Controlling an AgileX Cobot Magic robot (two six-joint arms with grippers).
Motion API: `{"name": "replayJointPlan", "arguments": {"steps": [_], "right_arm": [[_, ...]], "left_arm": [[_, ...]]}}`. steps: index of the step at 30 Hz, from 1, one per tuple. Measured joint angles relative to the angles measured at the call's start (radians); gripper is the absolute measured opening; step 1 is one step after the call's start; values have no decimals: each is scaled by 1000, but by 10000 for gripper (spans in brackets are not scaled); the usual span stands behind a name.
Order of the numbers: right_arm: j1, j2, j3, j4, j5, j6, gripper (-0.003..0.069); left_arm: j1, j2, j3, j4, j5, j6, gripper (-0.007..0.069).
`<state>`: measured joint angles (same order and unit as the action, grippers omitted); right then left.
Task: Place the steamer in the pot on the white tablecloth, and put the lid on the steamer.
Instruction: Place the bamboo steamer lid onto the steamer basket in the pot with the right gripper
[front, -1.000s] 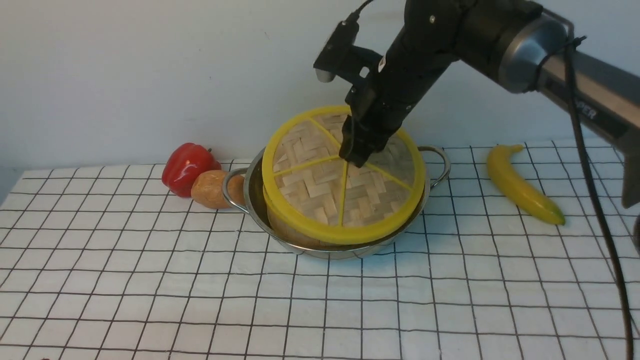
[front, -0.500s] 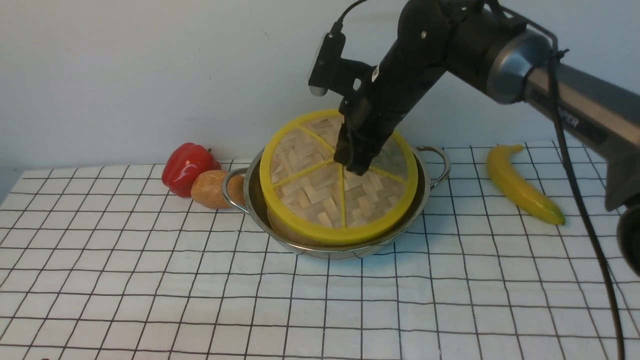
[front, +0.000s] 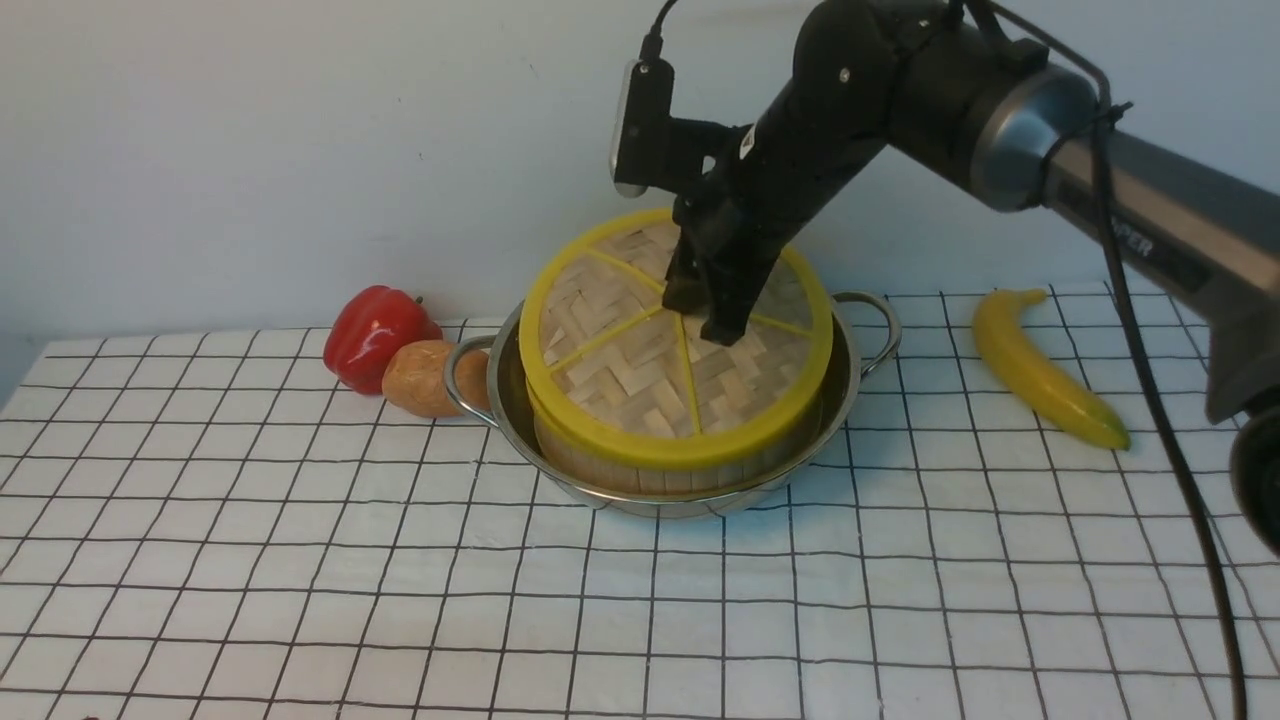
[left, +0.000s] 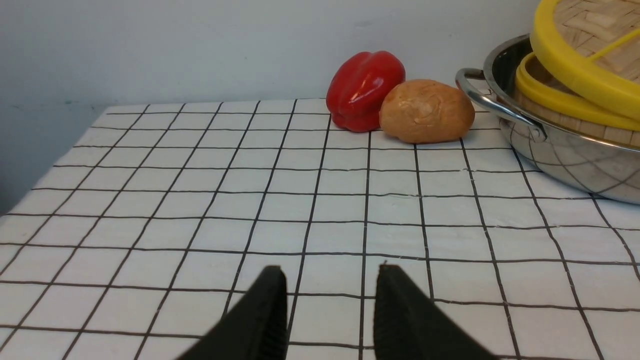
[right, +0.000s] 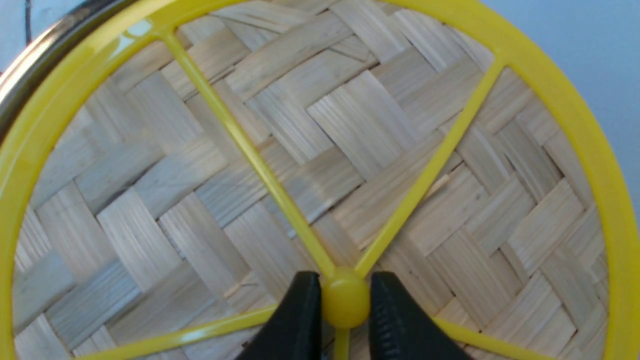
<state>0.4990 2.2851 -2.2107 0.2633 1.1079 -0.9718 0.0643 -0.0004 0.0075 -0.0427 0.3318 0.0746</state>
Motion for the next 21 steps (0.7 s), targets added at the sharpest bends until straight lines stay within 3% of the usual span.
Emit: {"name": "replayJointPlan", "arguments": {"steps": [21], "right_arm": [[0, 47, 0, 19, -68, -138, 128]], "left_arm": [[0, 0, 0, 0, 0, 0, 243]]}}
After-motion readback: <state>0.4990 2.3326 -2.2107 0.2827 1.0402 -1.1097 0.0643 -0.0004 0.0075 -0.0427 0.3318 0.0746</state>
